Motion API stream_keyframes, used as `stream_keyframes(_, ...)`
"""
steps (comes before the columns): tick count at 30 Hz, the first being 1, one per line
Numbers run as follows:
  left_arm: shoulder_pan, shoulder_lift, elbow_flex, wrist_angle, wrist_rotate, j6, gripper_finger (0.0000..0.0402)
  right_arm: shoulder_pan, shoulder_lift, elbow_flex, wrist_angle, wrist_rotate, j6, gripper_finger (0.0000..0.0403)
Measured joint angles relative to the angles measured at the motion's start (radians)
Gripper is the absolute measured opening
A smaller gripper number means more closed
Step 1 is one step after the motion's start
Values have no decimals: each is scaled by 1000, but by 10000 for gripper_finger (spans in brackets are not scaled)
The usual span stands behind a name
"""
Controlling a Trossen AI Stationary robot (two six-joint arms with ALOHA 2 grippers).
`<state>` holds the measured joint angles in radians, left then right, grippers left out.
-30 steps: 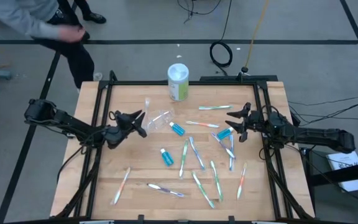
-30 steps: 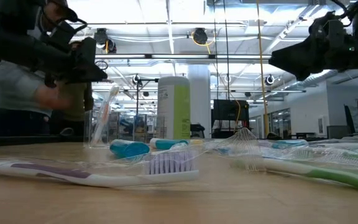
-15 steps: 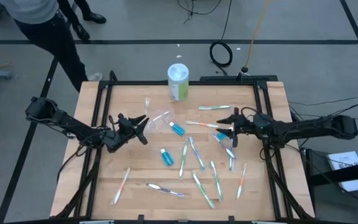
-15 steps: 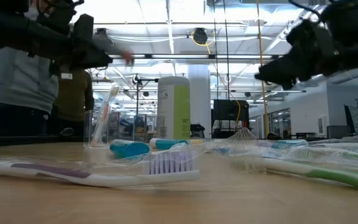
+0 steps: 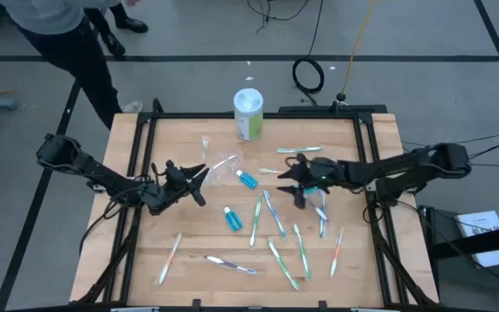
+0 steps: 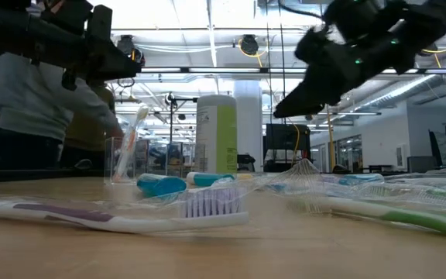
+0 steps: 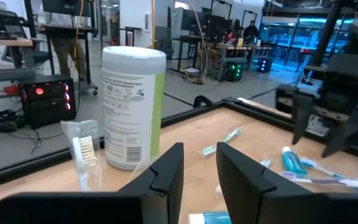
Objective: Pick & Place toothbrushing station
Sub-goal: Put the blue mouthwash bottle into the transparent organizer
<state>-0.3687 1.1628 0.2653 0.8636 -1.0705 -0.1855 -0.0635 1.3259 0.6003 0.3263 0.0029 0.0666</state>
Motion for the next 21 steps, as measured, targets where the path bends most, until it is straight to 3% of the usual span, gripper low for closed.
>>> stream_keyframes(9,-6,0,0,1,56,-33,99,1,228,132,71,-4,40,180)
stream_keyframes(14,-6,0,0,0,62,-61,99,33,357,245,22,-28,33,180)
stream_keyframes(17,-6,0,0,-2,167,-64,99,55,405,310,3,-59,23,180)
stream_keyframes(21,-6,5,18,-96,436,-76,99,63,433,350,-30,-58,5,180)
